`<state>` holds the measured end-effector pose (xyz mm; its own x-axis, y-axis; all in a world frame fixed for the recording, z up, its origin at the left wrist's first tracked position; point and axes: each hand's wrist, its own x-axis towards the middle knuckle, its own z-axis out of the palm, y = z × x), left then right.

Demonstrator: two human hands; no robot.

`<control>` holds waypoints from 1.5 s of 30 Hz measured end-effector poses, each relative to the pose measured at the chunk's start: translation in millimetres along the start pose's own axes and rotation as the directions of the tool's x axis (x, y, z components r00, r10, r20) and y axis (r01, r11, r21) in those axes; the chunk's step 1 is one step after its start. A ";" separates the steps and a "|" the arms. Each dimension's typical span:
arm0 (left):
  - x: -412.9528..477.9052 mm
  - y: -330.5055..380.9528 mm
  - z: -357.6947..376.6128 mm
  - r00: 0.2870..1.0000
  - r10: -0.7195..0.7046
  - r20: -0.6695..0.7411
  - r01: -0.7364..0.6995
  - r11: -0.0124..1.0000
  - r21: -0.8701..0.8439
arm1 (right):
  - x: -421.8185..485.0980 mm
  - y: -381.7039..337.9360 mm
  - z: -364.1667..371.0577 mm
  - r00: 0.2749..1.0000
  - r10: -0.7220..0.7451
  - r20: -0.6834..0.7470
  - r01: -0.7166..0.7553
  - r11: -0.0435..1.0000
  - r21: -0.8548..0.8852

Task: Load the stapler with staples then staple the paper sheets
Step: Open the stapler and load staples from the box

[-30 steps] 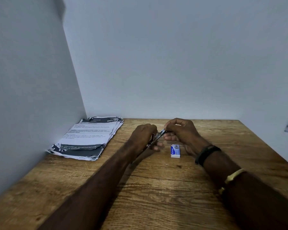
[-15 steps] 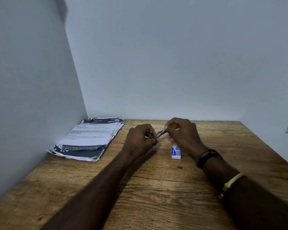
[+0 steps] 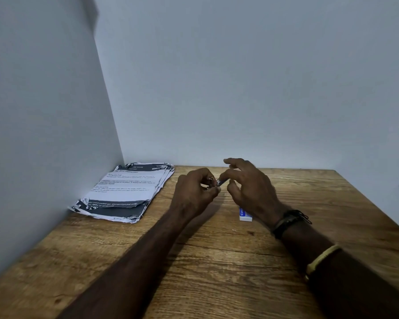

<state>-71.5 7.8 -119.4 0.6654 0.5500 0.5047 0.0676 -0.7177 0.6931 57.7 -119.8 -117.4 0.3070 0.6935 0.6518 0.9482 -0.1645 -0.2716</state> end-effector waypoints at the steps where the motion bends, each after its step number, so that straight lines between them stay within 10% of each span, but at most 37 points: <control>1: 0.0 -0.4 -0.1 1.000 0.007 0.002 -0.007 1.000 0.003 | -0.1 -0.6 0.3 1.000 -0.008 0.009 0.008 1.000 0.009; 17: -2.7 3.3 0.9 0.999 0.049 -0.007 -0.047 0.984 0.169 | 1.0 -3.2 1.8 1.000 0.030 0.009 -0.028 0.979 -0.201; 36: -0.9 2.9 -0.1 1.000 0.000 0.029 -0.005 0.981 0.194 | 8.8 -7.5 4.5 0.933 0.348 0.090 -0.348 0.810 0.471; 45: -0.2 -3.7 1.2 0.991 -0.105 0.087 0.072 0.945 0.319 | 3.2 14.9 1.3 0.779 0.494 0.386 -0.556 0.829 0.062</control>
<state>-71.0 9.8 -122.6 0.7171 0.5827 0.3824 0.3488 -0.7751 0.5269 72.7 -119.1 -120.3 0.6763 0.7296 0.1009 0.6103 -0.4784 -0.6315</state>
